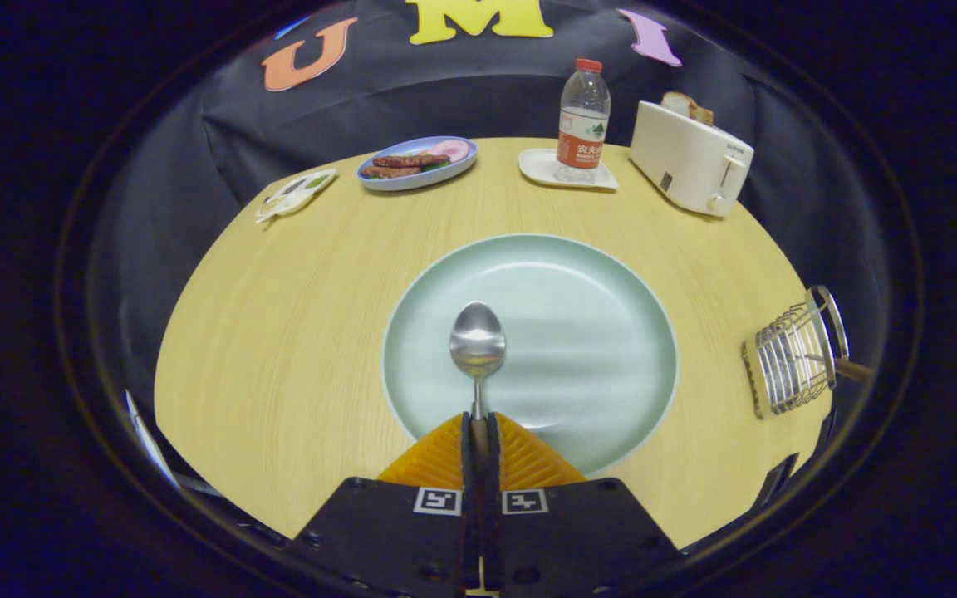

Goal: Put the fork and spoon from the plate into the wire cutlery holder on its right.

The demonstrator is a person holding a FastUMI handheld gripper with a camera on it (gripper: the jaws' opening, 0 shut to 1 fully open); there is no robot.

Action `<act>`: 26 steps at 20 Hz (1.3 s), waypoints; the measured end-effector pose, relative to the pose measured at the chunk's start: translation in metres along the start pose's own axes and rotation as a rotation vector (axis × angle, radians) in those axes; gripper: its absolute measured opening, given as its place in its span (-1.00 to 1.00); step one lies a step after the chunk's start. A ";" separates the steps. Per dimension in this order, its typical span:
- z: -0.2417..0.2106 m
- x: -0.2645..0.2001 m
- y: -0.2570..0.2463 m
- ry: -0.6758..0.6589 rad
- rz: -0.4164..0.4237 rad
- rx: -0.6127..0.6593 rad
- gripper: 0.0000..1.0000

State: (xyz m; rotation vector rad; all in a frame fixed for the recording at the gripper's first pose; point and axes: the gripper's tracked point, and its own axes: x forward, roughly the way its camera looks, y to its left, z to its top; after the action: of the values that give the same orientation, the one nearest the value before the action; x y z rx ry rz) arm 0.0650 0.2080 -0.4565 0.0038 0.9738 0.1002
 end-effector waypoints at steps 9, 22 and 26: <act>0.016 -0.046 -0.049 -0.010 0.011 -0.059 -0.94; 0.039 -0.111 -0.165 -0.085 0.019 -0.078 -0.95; 0.046 -0.130 -0.198 -0.131 -0.002 -0.064 -0.95</act>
State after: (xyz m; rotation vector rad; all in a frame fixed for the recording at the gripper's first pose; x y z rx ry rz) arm 0.0473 0.0012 -0.3326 -0.0491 0.8393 0.1275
